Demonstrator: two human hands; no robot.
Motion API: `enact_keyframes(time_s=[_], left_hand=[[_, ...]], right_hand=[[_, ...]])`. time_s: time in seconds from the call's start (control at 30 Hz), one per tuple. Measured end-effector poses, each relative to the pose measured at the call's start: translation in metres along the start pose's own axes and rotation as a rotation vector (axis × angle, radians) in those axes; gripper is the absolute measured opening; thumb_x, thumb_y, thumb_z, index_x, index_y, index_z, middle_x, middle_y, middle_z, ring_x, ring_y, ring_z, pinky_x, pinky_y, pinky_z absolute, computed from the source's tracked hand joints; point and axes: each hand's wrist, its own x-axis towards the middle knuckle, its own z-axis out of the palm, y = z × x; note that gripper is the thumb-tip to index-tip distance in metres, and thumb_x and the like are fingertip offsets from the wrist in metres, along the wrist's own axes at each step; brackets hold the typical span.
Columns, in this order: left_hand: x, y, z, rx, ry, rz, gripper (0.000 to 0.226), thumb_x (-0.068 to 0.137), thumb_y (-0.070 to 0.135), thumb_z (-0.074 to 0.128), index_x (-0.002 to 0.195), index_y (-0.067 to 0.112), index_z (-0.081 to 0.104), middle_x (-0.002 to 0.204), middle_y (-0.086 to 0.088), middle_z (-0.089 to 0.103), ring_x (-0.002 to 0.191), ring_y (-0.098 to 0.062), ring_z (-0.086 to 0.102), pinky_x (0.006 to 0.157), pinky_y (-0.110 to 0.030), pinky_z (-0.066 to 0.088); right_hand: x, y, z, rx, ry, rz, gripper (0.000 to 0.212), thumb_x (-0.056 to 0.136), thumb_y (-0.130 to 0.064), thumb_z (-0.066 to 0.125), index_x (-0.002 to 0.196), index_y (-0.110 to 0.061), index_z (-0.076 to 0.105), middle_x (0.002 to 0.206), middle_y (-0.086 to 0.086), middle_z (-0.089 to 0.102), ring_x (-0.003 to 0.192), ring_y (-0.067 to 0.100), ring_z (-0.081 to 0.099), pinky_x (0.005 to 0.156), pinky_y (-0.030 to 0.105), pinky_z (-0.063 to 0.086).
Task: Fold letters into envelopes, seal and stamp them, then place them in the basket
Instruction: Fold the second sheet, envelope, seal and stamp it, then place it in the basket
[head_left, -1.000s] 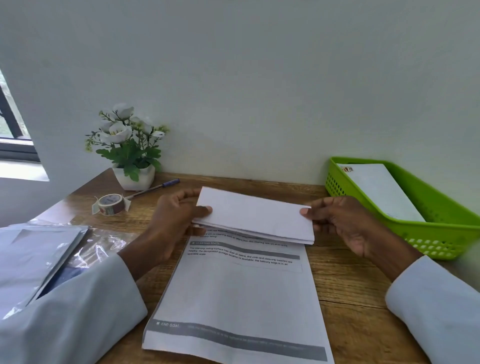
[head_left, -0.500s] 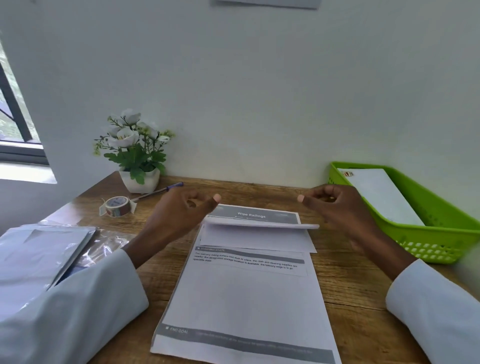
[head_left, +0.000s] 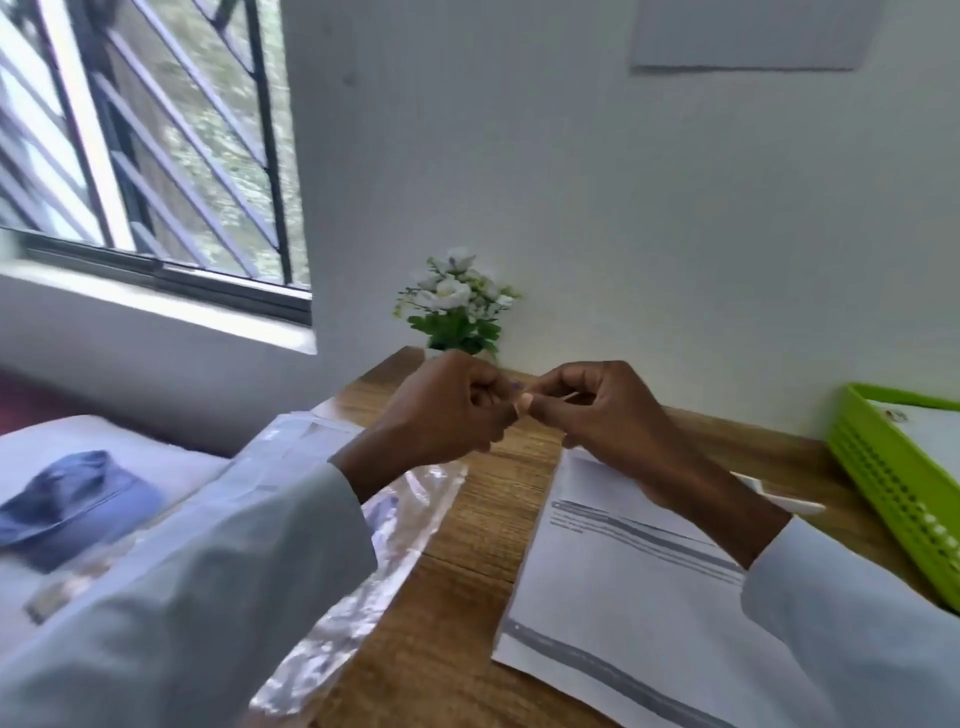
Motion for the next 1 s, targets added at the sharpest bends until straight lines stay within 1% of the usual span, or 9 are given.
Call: enact_keyframes(time_s=[0.2, 0.37, 0.43, 0.5, 0.6, 0.7, 0.8, 0.9, 1.0], left_hand=[[-0.039, -0.045, -0.049, 0.059, 0.182, -0.088, 0.013, 0.082, 0.028, 0.076, 0.077, 0.016, 0.075, 0.060, 0.002, 0.070, 0.055, -0.014, 0.067, 0.058, -0.041, 0.057], [-0.065, -0.077, -0.083, 0.209, 0.269, -0.200, 0.015, 0.083, 0.034, 0.075, 0.078, 0.020, 0.077, 0.062, 0.012, 0.068, 0.063, -0.010, 0.067, 0.063, -0.032, 0.055], [-0.074, -0.087, -0.090, 0.283, 0.287, -0.264, 0.017, 0.082, 0.037, 0.074, 0.079, 0.021, 0.075, 0.070, 0.011, 0.071, 0.069, -0.009, 0.068, 0.066, -0.029, 0.053], [-0.081, -0.099, -0.092, 0.348, 0.275, -0.340, 0.023, 0.080, 0.045, 0.075, 0.085, 0.022, 0.073, 0.085, 0.009, 0.073, 0.081, -0.012, 0.068, 0.072, -0.027, 0.051], [-0.088, -0.108, -0.089, 0.473, 0.201, -0.424, 0.056, 0.072, 0.066, 0.070, 0.111, 0.025, 0.067, 0.113, 0.006, 0.070, 0.106, -0.017, 0.063, 0.087, -0.031, 0.049], [-0.089, -0.107, -0.082, 0.570, 0.122, -0.489, 0.086, 0.064, 0.081, 0.063, 0.130, 0.028, 0.054, 0.133, 0.006, 0.060, 0.125, -0.021, 0.050, 0.093, -0.035, 0.044], [-0.087, -0.108, -0.078, 0.606, 0.071, -0.526, 0.093, 0.061, 0.084, 0.062, 0.134, 0.028, 0.049, 0.136, 0.004, 0.057, 0.128, -0.024, 0.044, 0.098, -0.039, 0.042], [-0.086, -0.111, -0.076, 0.583, 0.049, -0.546, 0.095, 0.060, 0.083, 0.064, 0.136, 0.028, 0.047, 0.137, 0.001, 0.054, 0.128, -0.025, 0.042, 0.101, -0.042, 0.041], [-0.085, -0.111, -0.076, 0.592, 0.033, -0.579, 0.099, 0.059, 0.084, 0.064, 0.138, 0.028, 0.042, 0.138, -0.003, 0.048, 0.129, -0.028, 0.039, 0.100, -0.042, 0.040]], right_hand=[[0.022, -0.026, 0.071, 0.074, -0.159, -0.048, 0.010, 0.085, -0.025, 0.075, 0.089, -0.016, 0.077, 0.079, 0.001, 0.075, 0.066, 0.008, 0.065, 0.059, 0.025, 0.054], [0.033, -0.033, 0.114, 0.016, -0.247, -0.063, 0.011, 0.086, -0.025, 0.075, 0.089, -0.014, 0.076, 0.082, 0.003, 0.075, 0.071, 0.019, 0.069, 0.060, 0.028, 0.057], [0.037, -0.029, 0.123, -0.027, -0.263, -0.059, 0.009, 0.086, -0.023, 0.075, 0.088, -0.015, 0.076, 0.080, 0.001, 0.074, 0.068, 0.016, 0.067, 0.065, 0.032, 0.058], [0.041, -0.024, 0.131, -0.078, -0.266, -0.040, 0.008, 0.084, -0.023, 0.076, 0.087, -0.016, 0.076, 0.080, -0.002, 0.074, 0.069, 0.011, 0.067, 0.070, 0.034, 0.058], [0.047, -0.014, 0.140, -0.129, -0.266, -0.012, 0.013, 0.080, -0.026, 0.079, 0.089, -0.017, 0.075, 0.086, -0.003, 0.073, 0.082, 0.013, 0.069, 0.080, 0.038, 0.060], [0.048, -0.010, 0.146, -0.183, -0.320, 0.009, 0.033, 0.078, -0.030, 0.081, 0.107, -0.017, 0.070, 0.101, -0.005, 0.067, 0.093, 0.011, 0.064, 0.085, 0.035, 0.057], [0.048, -0.007, 0.151, -0.182, -0.351, 0.028, 0.048, 0.077, -0.030, 0.083, 0.120, -0.017, 0.065, 0.112, -0.003, 0.066, 0.100, 0.012, 0.062, 0.088, 0.032, 0.054], [0.051, -0.005, 0.153, -0.115, -0.363, 0.055, 0.051, 0.075, -0.028, 0.085, 0.120, -0.015, 0.065, 0.112, -0.001, 0.066, 0.102, 0.014, 0.062, 0.090, 0.032, 0.054], [0.052, -0.004, 0.155, -0.025, -0.380, 0.105, 0.053, 0.072, -0.022, 0.087, 0.120, -0.015, 0.066, 0.110, 0.000, 0.066, 0.101, 0.012, 0.061, 0.081, 0.023, 0.052]])
